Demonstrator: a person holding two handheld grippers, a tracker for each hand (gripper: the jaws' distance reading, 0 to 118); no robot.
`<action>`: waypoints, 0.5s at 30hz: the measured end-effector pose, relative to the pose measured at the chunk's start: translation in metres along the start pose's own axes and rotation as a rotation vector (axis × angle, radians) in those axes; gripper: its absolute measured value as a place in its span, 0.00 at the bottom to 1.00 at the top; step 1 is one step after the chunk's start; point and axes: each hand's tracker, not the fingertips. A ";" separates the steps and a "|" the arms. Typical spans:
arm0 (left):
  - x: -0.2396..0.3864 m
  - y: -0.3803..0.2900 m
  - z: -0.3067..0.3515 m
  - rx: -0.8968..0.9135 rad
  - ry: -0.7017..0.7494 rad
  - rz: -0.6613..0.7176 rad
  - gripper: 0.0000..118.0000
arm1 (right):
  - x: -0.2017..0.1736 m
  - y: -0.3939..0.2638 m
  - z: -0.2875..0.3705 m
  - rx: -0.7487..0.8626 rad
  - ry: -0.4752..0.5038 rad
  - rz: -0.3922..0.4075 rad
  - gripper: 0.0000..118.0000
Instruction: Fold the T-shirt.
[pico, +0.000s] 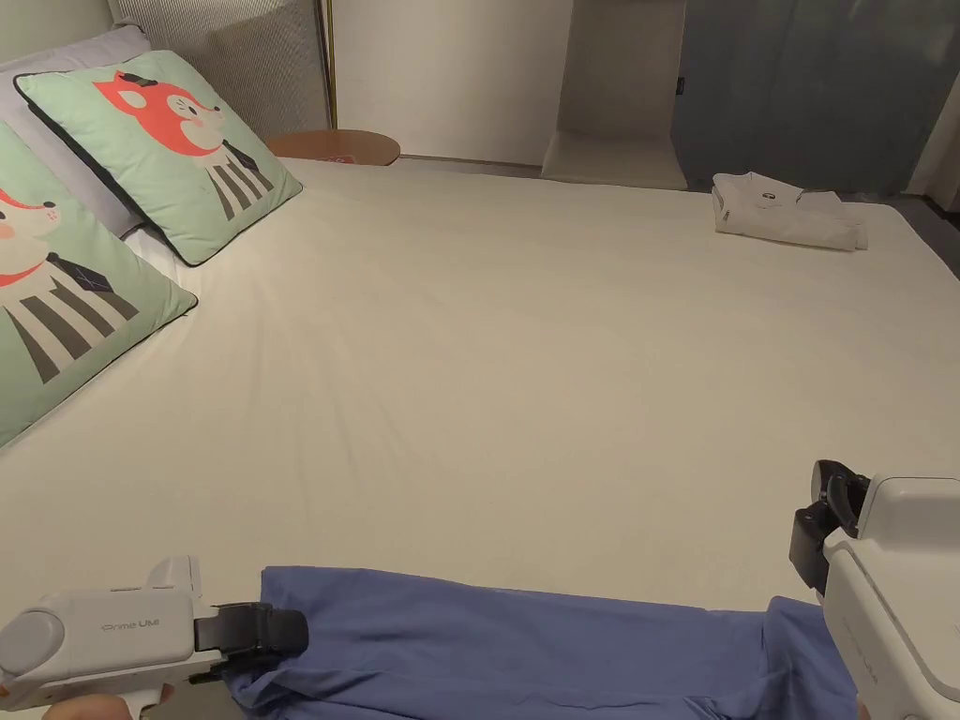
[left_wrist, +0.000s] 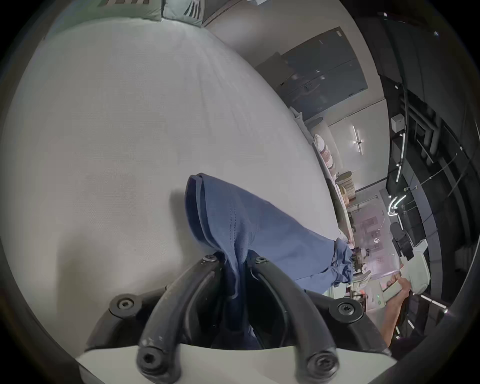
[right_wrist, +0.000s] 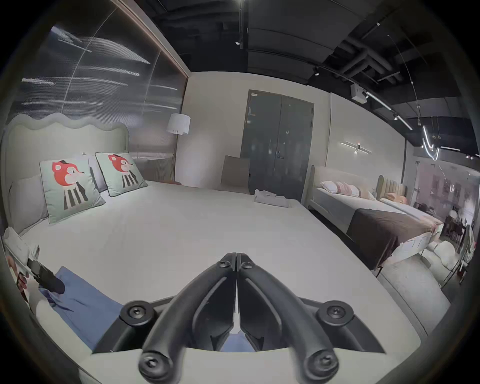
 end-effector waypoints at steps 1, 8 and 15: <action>0.004 0.001 0.008 0.005 -0.001 -0.009 0.06 | 0.000 0.001 0.001 0.002 0.000 0.000 0.01; -0.039 0.026 0.059 0.057 0.119 -0.055 0.06 | 0.002 0.005 0.006 0.019 0.020 -0.013 0.01; -0.004 0.029 0.053 0.058 0.229 -0.086 0.06 | 0.003 0.005 0.006 0.026 0.037 -0.025 0.01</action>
